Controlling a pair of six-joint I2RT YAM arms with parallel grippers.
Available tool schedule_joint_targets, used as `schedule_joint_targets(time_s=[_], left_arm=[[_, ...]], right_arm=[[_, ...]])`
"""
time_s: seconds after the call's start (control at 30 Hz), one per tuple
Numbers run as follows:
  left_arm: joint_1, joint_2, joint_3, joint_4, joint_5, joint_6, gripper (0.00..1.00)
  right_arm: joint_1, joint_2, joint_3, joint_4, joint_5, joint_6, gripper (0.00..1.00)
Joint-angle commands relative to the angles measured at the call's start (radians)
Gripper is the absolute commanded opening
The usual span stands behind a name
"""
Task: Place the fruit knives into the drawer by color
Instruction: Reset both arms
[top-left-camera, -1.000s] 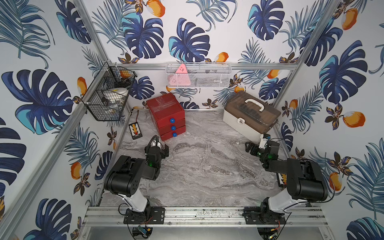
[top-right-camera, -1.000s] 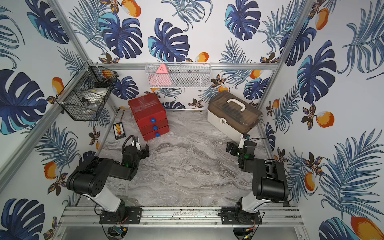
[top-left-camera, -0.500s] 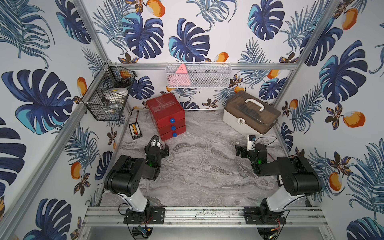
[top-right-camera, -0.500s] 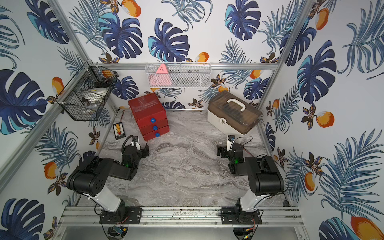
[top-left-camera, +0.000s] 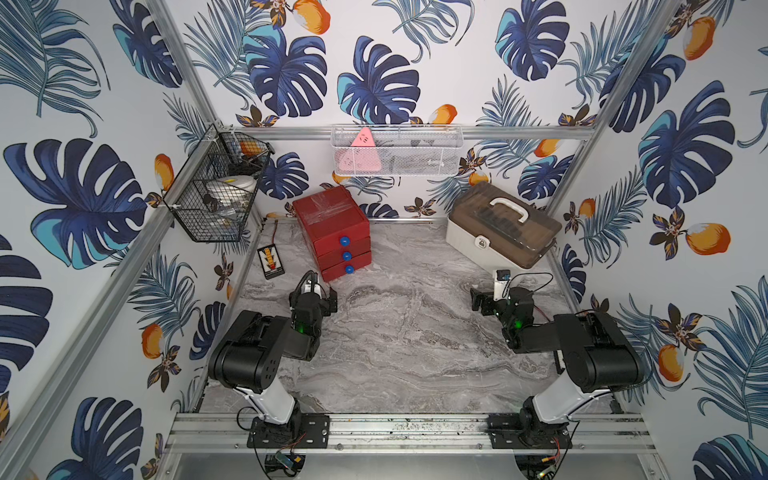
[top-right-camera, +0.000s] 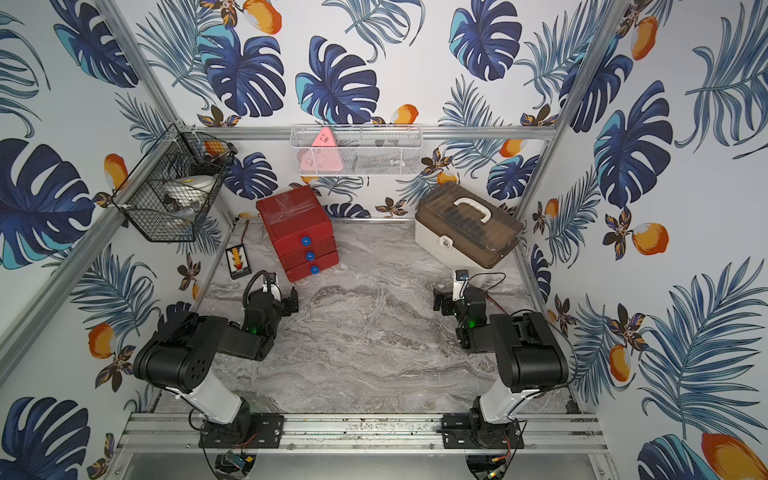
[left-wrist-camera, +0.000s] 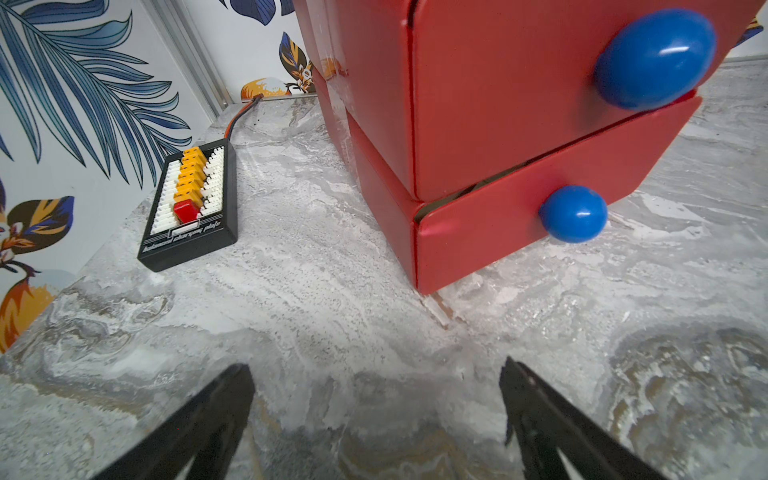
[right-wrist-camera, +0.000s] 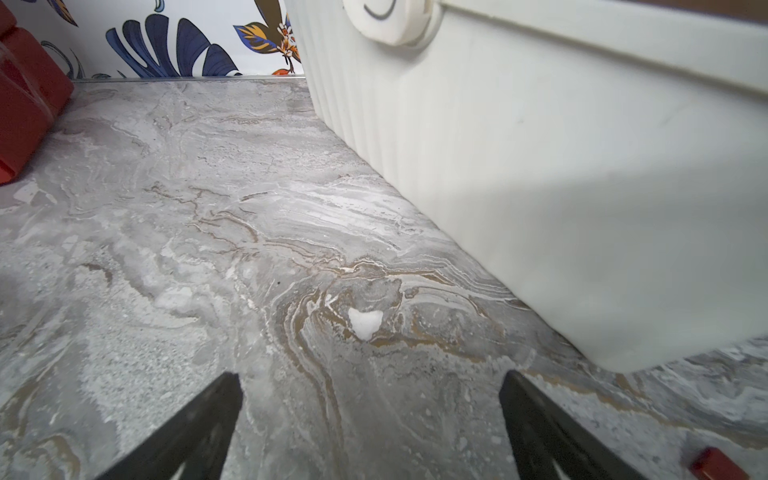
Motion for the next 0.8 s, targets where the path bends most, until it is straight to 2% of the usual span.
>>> schedule_joint_targets(time_s=[0.0, 0.77], left_arm=[[0.001, -0.004, -0.001, 0.046, 0.001, -0.008, 0.99], [-0.001, 0.006, 0.005, 0.046, 0.019, 0.006, 0.99]], right_arm=[[0.000, 0.002, 0.001, 0.029, 0.007, -0.011, 1.00], [-0.006, 0.002, 0.005, 0.025, -0.004, -0.006, 1.00]])
